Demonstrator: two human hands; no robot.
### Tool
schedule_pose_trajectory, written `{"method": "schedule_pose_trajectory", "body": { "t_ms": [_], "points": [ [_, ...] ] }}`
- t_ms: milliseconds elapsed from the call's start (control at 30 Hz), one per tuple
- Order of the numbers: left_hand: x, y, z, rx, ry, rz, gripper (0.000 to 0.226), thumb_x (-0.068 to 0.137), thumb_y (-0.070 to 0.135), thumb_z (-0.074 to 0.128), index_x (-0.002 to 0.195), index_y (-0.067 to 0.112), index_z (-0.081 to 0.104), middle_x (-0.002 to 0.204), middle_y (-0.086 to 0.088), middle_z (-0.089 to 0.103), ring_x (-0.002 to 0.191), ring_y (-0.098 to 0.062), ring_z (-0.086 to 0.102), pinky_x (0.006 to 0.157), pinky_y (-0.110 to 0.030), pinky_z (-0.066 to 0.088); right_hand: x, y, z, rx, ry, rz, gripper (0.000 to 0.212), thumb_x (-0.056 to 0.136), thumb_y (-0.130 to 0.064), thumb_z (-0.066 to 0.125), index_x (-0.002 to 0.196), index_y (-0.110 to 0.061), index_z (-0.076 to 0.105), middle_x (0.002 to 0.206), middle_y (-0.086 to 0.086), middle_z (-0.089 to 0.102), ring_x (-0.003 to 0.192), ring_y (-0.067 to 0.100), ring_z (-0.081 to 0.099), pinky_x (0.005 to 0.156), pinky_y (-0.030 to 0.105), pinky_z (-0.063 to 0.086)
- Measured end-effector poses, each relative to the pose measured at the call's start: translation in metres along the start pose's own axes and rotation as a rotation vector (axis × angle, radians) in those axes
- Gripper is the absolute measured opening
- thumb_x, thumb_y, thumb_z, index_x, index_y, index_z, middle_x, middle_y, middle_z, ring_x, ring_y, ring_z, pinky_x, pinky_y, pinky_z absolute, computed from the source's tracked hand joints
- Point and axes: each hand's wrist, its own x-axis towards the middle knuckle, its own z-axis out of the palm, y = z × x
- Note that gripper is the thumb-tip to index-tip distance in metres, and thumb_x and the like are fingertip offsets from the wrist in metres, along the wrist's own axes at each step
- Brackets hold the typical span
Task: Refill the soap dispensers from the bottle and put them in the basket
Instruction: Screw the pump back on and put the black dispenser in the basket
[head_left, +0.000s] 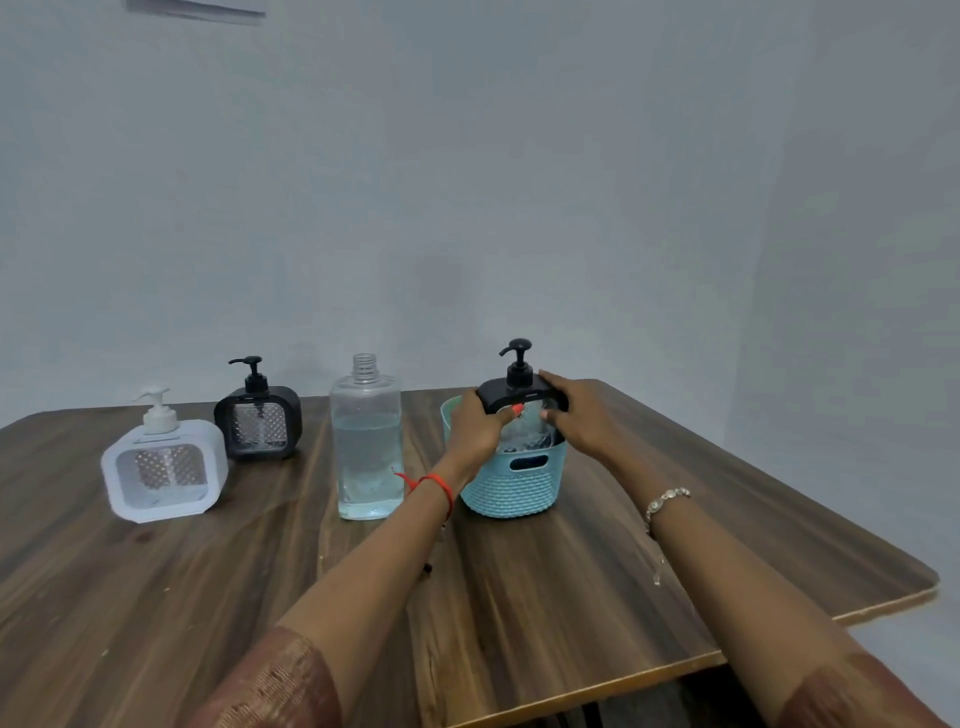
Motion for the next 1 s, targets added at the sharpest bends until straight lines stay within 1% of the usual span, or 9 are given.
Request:
{"method": "schedule_pose_trajectory", "body": {
  "t_ms": [67, 167, 233, 300, 467, 633, 800, 900, 1000],
  "points": [
    [0.002, -0.014, -0.001, 0.156, -0.019, 0.008, 0.032, 0.090, 0.018, 0.058, 0.118, 0.003, 0.057, 0.117, -0.013, 0.064, 0.113, -0.027, 0.057, 0.103, -0.046, 0.041, 0.000, 0.007, 0.007, -0.046, 0.039, 0.006, 0.038, 0.086, 0.004, 0.053, 0.124, 0.003, 0.054, 0.124, 0.019, 0.060, 0.110, 0.024, 0.056, 0.085, 0.021, 0.041],
    [0.005, -0.030, -0.003, 0.411, 0.005, -0.017, 0.032, 0.092, 0.034, 0.053, 0.105, 0.005, 0.056, 0.111, -0.011, 0.064, 0.119, -0.028, 0.051, 0.112, -0.061, 0.015, -0.001, 0.014, 0.015, -0.112, 0.076, 0.027, 0.028, 0.084, 0.002, 0.056, 0.111, 0.004, 0.063, 0.111, 0.021, 0.067, 0.103, 0.030, 0.062, 0.088, 0.034, 0.047],
    [0.004, -0.034, -0.003, 0.595, 0.030, -0.056, 0.036, 0.092, 0.041, 0.048, 0.099, 0.007, 0.051, 0.116, -0.011, 0.061, 0.135, -0.031, 0.034, 0.107, -0.069, -0.011, -0.004, 0.018, 0.019, -0.139, 0.107, 0.021, 0.023, 0.081, 0.002, 0.058, 0.102, 0.004, 0.068, 0.093, 0.022, 0.071, 0.080, 0.027, 0.065, 0.071, 0.034, 0.050],
    [0.002, -0.035, -0.002, 0.727, 0.023, -0.065, 0.040, 0.091, 0.045, 0.045, 0.102, 0.006, 0.050, 0.126, -0.012, 0.056, 0.144, -0.033, 0.012, 0.101, -0.070, -0.019, -0.010, 0.021, 0.022, -0.123, 0.126, 0.016, 0.025, 0.078, 0.003, 0.060, 0.101, 0.000, 0.070, 0.083, 0.019, 0.072, 0.059, 0.015, 0.056, 0.054, 0.024, 0.042],
    [0.002, -0.039, -0.002, 0.841, 0.004, -0.040, 0.039, 0.087, 0.042, 0.047, 0.096, 0.007, 0.061, 0.128, -0.007, 0.056, 0.145, -0.031, 0.008, 0.099, -0.071, -0.020, -0.016, 0.022, 0.025, -0.063, 0.148, 0.033, 0.023, 0.075, 0.005, 0.062, 0.096, 0.002, 0.071, 0.089, 0.015, 0.073, 0.066, 0.016, 0.059, 0.055, 0.019, 0.042],
    [0.000, -0.038, -0.002, 0.914, 0.012, -0.058, 0.042, 0.084, 0.044, 0.044, 0.088, 0.010, 0.068, 0.116, -0.005, 0.062, 0.144, -0.036, 0.006, 0.097, -0.072, -0.020, -0.017, 0.015, 0.021, -0.085, 0.116, 0.013, 0.021, 0.075, -0.003, 0.066, 0.095, -0.004, 0.073, 0.085, 0.015, 0.074, 0.066, 0.025, 0.064, 0.062, 0.036, 0.052],
    [-0.005, -0.034, -0.006, 0.901, -0.002, -0.052, 0.054, 0.087, 0.057, 0.043, 0.093, 0.007, 0.062, 0.122, -0.009, 0.059, 0.143, -0.035, 0.011, 0.101, -0.070, -0.017, -0.024, 0.010, 0.022, -0.076, 0.136, 0.005, 0.022, 0.078, -0.005, 0.059, 0.095, -0.003, 0.073, 0.087, 0.016, 0.073, 0.062, 0.017, 0.059, 0.060, 0.028, 0.047],
    [-0.010, -0.023, -0.013, 0.858, -0.007, 0.005, 0.057, 0.088, 0.055, 0.043, 0.119, 0.008, 0.054, 0.134, -0.007, 0.052, 0.142, -0.031, 0.019, 0.108, -0.068, -0.005, -0.027, 0.000, 0.024, -0.007, 0.261, 0.032, 0.029, 0.082, -0.008, 0.055, 0.107, 0.000, 0.067, 0.104, 0.015, 0.069, 0.085, 0.021, 0.062, 0.078, 0.032, 0.050],
    [-0.018, -0.002, -0.030, 0.709, 0.071, 0.173, 0.042, 0.091, 0.041, 0.049, 0.113, 0.008, 0.063, 0.118, -0.010, 0.065, 0.119, -0.028, 0.052, 0.107, -0.052, 0.031, -0.030, -0.029, 0.026, 0.065, 0.454, -0.050, 0.025, 0.084, -0.007, 0.053, 0.105, -0.001, 0.065, 0.106, 0.012, 0.068, 0.100, 0.023, 0.061, 0.090, 0.031, 0.047]
  ]
}}
